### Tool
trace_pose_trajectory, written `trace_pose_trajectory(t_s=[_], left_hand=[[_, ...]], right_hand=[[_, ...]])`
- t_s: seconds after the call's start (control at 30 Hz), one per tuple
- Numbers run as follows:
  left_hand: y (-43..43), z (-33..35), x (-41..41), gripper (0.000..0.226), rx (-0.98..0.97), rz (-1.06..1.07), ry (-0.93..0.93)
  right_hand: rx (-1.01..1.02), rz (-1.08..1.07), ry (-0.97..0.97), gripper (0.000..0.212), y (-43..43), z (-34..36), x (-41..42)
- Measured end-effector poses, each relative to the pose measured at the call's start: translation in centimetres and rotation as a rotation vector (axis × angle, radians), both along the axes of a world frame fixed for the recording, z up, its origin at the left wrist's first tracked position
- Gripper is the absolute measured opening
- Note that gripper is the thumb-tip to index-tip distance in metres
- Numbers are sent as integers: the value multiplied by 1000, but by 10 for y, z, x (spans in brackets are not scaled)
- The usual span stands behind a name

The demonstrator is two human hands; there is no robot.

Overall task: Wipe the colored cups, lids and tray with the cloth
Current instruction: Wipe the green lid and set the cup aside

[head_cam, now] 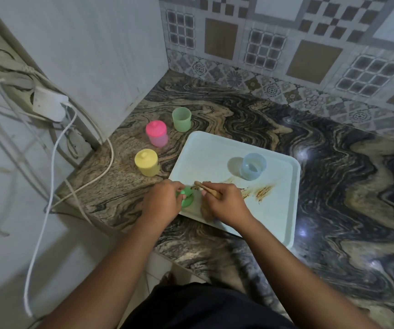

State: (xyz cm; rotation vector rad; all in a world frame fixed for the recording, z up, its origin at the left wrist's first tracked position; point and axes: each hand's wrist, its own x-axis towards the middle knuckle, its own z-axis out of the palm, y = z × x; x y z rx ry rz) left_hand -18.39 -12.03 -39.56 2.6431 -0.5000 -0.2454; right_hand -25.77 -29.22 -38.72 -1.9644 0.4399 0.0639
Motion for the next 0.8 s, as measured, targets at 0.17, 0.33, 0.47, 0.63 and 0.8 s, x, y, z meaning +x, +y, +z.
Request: trace_pose_trajectory(t_s=[0.17, 0.33, 0.47, 0.63, 0.8], left_hand=[[-2, -4, -4, 24, -32, 56, -34], [-4, 0, -4, 23, -125, 79, -55], [-7, 21, -2, 20, -309, 143, -58], [-17, 51, -4, 14, -660, 284, 175], [-20, 67, -10, 23, -1031, 376, 493]], right_hand=[[97, -62, -6, 24, -5, 0, -2], [292, -111, -33, 22, -11, 3, -5], [386, -104, -121, 24, -15, 10, -5], [457, -59, -228, 31, -7, 22, 0], [589, -95, -280, 32, -11, 46, 4]])
